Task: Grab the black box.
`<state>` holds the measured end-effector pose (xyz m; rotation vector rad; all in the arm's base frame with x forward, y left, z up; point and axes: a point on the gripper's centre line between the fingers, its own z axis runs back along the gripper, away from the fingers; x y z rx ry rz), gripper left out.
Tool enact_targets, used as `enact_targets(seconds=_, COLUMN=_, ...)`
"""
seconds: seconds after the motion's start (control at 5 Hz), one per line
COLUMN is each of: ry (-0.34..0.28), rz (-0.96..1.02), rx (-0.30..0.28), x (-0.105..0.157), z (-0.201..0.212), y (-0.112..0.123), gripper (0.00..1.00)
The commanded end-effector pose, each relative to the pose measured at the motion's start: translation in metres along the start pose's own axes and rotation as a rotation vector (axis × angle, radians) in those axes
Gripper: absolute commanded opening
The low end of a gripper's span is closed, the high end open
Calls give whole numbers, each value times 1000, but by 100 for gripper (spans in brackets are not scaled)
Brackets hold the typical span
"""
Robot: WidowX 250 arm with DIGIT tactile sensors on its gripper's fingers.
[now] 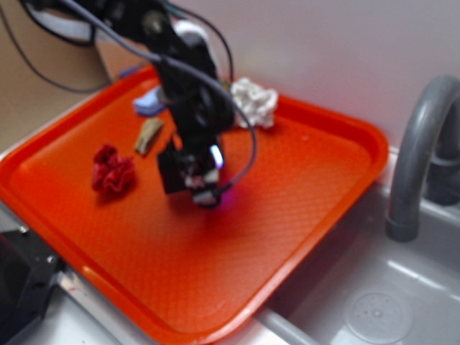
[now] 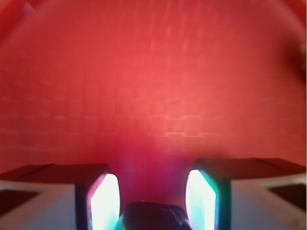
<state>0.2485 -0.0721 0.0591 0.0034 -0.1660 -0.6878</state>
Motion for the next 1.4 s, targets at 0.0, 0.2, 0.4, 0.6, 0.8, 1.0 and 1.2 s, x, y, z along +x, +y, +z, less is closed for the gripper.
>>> enact_targets(seconds=0.0, ry=29, rz=217, rx=105, x=-7, z=105, y=-8, gripper=0)
enact_targets(seconds=0.2, ry=69, rz=290, rx=100, x=-17, z=116, y=-6, gripper=0)
enact_targets(seconds=0.4, ry=-3, rz=549, rx=88, x=-35, z=122, y=-21, gripper=0)
enact_targets(seconds=0.6, ry=8, rz=791, rx=156, x=-38, z=126, y=-26, gripper=0)
enact_targets(seconds=0.8, ry=34, rz=826, rx=141, x=-36, z=123, y=-28, gripper=0)
enact_targets(seconds=1.0, ry=46, rz=841, rx=125, x=-38, z=122, y=-25, gripper=0)
enact_targets(seconds=1.2, ry=68, rz=854, rx=111, x=-41, z=121, y=-25, gripper=0)
